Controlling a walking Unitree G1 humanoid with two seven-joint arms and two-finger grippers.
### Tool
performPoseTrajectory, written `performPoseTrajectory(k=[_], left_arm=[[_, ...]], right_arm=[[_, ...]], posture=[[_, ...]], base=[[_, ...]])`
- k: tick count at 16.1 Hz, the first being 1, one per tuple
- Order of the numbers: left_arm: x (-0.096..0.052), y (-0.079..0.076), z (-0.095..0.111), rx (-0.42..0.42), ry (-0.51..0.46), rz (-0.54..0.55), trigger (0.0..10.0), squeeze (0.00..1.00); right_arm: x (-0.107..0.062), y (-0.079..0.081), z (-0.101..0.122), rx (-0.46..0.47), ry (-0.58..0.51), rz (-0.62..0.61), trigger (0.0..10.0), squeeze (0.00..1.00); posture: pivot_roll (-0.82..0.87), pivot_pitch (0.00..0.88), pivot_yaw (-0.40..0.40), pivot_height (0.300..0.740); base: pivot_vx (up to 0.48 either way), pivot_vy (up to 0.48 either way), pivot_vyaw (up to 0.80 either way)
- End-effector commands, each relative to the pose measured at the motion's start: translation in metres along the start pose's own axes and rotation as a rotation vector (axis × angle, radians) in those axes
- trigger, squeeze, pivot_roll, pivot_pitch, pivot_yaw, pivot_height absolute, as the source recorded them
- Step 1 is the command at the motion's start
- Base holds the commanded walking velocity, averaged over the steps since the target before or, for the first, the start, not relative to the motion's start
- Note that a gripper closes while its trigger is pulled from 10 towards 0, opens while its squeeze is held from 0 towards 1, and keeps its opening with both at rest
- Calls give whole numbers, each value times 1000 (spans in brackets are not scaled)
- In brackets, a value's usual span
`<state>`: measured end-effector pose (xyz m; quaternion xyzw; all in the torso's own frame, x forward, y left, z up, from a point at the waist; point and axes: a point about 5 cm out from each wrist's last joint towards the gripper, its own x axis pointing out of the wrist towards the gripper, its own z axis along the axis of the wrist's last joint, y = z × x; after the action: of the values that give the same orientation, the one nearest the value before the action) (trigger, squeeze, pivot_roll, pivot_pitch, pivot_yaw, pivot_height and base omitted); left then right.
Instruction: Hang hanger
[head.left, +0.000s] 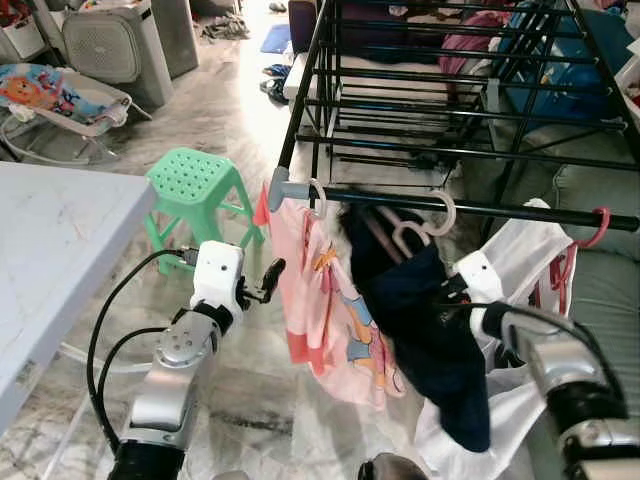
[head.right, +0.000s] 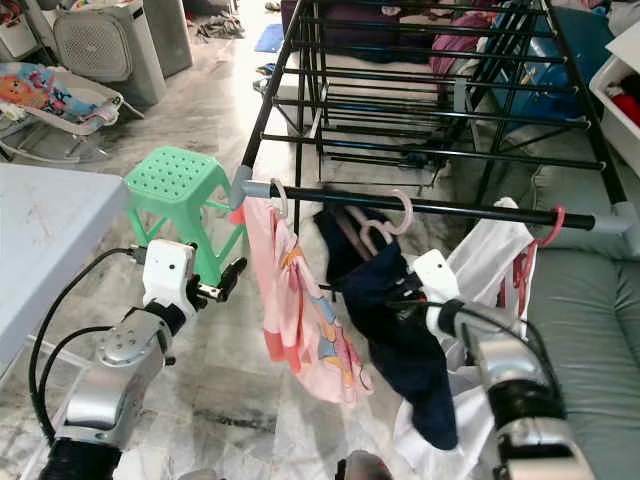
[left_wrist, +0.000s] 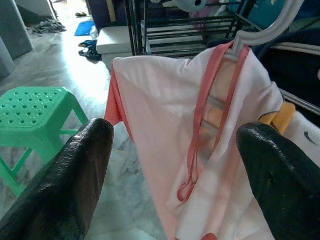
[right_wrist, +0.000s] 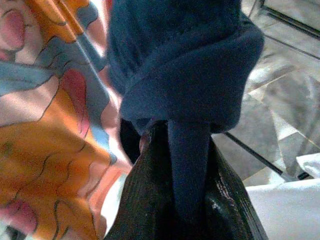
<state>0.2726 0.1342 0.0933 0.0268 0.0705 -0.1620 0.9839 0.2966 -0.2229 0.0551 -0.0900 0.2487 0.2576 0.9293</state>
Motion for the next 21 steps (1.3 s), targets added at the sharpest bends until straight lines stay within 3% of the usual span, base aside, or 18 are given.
performPoseTrajectory(k=[1,4,6,7,8,9,11,14,18,21], left_arm=[[6,-2,4,11,-18,2,10000,0],[13,0,9,-23,-37,35,10000,0],[10,-5,9,-15,-42,19,10000,0],[10,-5,8,-14,-42,20,10000,0],[9,-5,8,-15,-42,19,10000,0],[10,-5,7,-16,-42,19,10000,0],[10,-6,6,-16,-40,13,10000,0],[11,-8,7,-17,-42,4,10000,0],[10,-7,7,-16,-42,12,10000,0],[9,-6,7,-14,-41,17,10000,0]], right_arm=[[-1,0,12,-9,-89,-76,0,0],[-4,11,16,44,-191,-263,0,0],[-22,26,12,119,-276,-453,0,0],[-27,30,11,119,-290,-485,0,0],[-36,36,10,111,-311,-538,2392,0],[-47,47,7,119,-328,-582,10000,0],[-64,64,-6,128,-277,-588,10000,0],[-76,64,-28,174,-171,-576,10000,0],[-71,56,-7,134,-216,-584,10000,0],[-67,52,-3,134,-220,-583,10000,0]], posture=[[-18,0,24,740],[-19,0,14,740],[-21,0,15,740],[-23,0,14,740],[-29,0,14,740],[-35,0,14,740],[-47,0,16,740],[-63,6,14,740],[-57,13,9,740],[-49,15,6,740]], base=[[0,0,0],[0,0,0],[0,0,0],[0,0,0],[0,0,0],[0,0,0],[0,0,0],[0,0,0],[0,0,0],[-246,0,0]])
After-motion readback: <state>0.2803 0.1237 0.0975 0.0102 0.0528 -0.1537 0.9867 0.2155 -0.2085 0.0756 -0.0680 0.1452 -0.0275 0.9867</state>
